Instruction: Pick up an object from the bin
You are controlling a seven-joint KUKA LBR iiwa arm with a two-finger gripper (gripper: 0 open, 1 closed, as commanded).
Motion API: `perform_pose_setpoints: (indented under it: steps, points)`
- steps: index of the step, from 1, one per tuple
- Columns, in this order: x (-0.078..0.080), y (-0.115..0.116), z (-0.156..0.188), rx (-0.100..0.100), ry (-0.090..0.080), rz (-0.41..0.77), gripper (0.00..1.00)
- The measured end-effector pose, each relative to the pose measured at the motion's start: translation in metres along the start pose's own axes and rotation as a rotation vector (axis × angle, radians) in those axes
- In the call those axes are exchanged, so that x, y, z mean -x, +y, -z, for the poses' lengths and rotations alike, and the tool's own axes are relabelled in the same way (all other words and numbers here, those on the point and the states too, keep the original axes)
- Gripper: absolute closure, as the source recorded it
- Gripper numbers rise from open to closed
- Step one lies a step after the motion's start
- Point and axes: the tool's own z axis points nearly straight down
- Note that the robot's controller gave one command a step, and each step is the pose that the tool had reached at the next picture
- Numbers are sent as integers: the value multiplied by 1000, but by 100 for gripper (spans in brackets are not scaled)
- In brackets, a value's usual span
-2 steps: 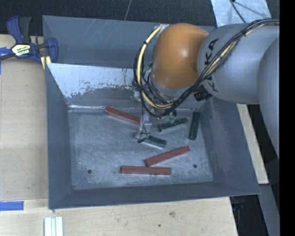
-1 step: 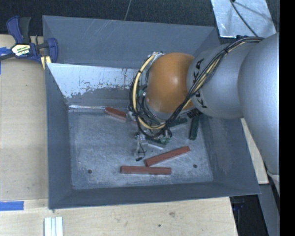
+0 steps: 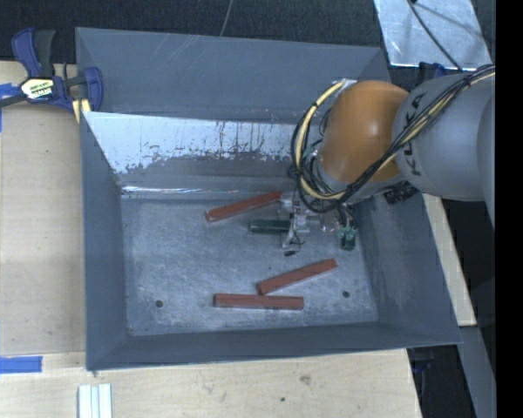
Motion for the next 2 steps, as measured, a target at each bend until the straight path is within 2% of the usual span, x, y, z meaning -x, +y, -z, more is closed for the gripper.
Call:
perform_pose_setpoints:
  steps: [1,2]
  points:
    - [0,0,0,0,0,0,100]
    - [-6,-10,105,1,1,-50,100]
